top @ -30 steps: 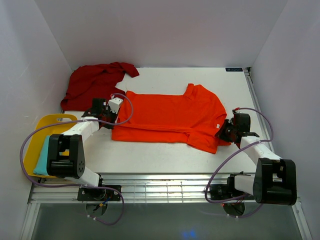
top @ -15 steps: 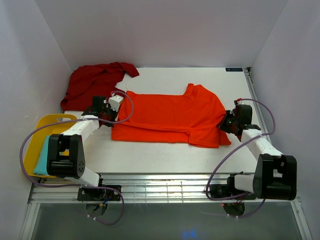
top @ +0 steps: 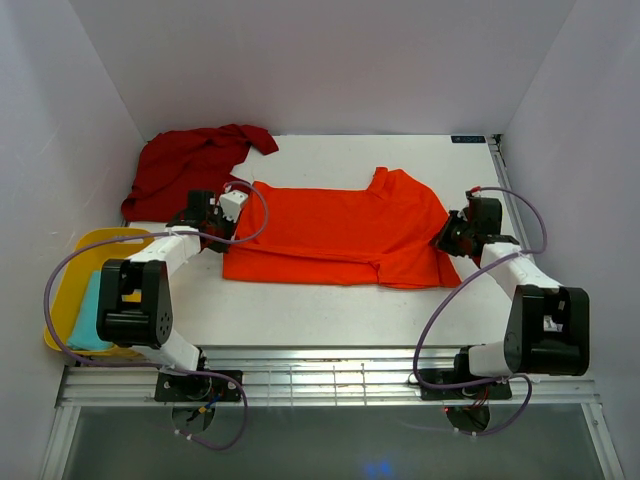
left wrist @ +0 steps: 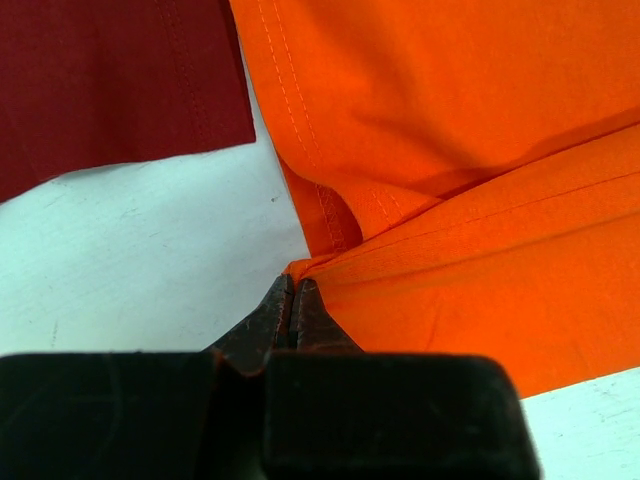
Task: Roll the t-shirts
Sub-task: Fold the T-shirt at the center of the board.
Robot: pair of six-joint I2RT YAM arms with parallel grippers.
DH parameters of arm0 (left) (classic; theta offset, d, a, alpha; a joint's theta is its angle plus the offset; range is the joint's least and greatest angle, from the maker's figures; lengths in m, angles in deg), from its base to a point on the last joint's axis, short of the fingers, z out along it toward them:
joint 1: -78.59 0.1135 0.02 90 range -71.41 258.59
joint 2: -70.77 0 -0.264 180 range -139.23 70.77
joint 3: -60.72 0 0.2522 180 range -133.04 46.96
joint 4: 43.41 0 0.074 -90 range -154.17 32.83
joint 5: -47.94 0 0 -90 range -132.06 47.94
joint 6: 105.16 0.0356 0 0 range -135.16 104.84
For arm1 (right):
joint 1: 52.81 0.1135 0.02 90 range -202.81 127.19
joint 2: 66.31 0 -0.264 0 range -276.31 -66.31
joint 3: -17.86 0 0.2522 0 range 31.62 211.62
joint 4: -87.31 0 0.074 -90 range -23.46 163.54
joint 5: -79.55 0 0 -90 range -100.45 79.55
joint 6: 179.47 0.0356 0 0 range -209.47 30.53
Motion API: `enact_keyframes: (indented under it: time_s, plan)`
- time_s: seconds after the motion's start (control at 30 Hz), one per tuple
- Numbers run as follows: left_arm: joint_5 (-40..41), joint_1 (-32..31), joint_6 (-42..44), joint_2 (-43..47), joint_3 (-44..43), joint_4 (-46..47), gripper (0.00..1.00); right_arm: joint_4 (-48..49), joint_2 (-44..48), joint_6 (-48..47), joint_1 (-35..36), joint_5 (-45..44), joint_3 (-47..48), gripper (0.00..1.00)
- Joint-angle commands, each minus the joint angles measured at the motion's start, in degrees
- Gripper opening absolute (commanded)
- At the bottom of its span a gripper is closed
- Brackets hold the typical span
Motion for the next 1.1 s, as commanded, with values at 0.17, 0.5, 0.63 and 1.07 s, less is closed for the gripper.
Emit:
enact_keyframes:
  time_s: [0.17, 0.5, 0.63, 1.07]
  plan:
    - [1.0, -0.2, 0.7, -0.2, -2.0, 0.0, 0.0, 2.0, -3.9, -0.4, -0.2, -2.0, 3.8, 0.08]
    - [1.1, -0.2, 0.8, -0.4, -2.0, 0.1, 0.0, 2.1, -7.6, -0.5, -0.3, -2.2, 6.5, 0.08]
    - [0.6, -0.3, 1.0, -0.6, -2.2, -0.1, 0.1, 1.6, -8.7, -0.7, -0.3, -2.6, 6.5, 0.37]
    - [5.5, -1.4, 7.7, 10.0, -5.5, -7.1, 0.55, -5.1, 3.7, 3.5, -9.4, 1.2, 1.3, 0.66]
